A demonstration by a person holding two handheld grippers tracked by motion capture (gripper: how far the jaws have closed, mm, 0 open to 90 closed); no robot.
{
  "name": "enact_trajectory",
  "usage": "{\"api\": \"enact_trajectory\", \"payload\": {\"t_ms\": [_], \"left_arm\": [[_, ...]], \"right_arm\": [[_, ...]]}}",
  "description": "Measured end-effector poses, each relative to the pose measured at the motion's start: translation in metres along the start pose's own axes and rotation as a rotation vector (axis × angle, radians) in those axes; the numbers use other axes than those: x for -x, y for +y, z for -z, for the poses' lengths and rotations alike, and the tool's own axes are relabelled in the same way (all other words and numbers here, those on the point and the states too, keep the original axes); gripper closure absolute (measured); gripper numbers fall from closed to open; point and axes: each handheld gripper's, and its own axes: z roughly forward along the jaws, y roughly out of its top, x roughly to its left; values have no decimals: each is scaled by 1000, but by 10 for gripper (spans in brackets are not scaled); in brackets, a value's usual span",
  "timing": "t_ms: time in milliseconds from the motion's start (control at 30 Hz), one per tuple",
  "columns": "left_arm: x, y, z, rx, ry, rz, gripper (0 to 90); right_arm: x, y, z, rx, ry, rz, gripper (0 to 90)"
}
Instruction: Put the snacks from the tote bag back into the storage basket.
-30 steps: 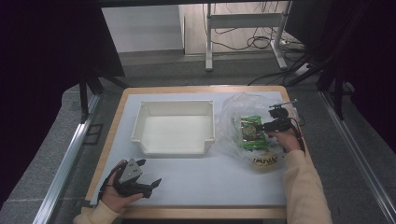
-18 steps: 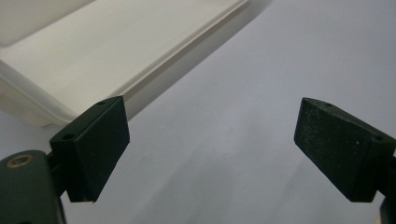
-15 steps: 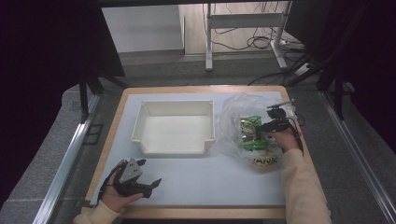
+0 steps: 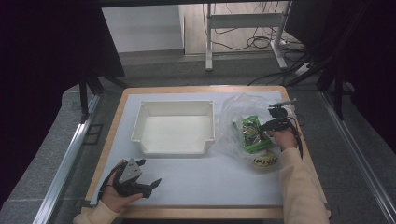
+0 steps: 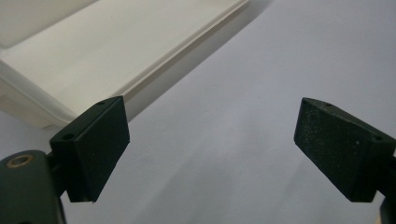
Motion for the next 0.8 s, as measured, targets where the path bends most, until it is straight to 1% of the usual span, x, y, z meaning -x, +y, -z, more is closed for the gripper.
{"api": "enact_trajectory", "payload": {"t_ms": [133, 267, 367, 400, 433, 467, 600, 700, 800], "left_arm": [[-1, 0, 0, -1, 1, 1, 102], [-1, 0, 1, 2, 1, 1, 102], [-1, 0, 1, 4, 3, 2, 102], [-1, 0, 1, 5, 3, 3, 102], [-1, 0, 1, 6, 3, 5, 102], [-1, 0, 1, 6, 3, 5, 102], [-1, 0, 2, 9, 3, 3, 102], [-2, 0, 3, 9, 4, 4, 102], [-2, 0, 3, 12, 5, 5, 102]], "right_arm": [[-3, -1, 1, 16, -17, 12, 891], [-3, -2, 2, 21, -14, 12, 895], [-3, -3, 3, 37, -12, 21, 897], [-3, -4, 5, 45, -5, 24, 898], [-3, -5, 8, 61, 4, 30, 898], [-3, -5, 8, 61, 4, 30, 898], [-6, -7, 19, 90, 11, 44, 900], [-6, -7, 23, 99, 10, 47, 900], [-6, -9, 31, 119, 3, 62, 900]]}}
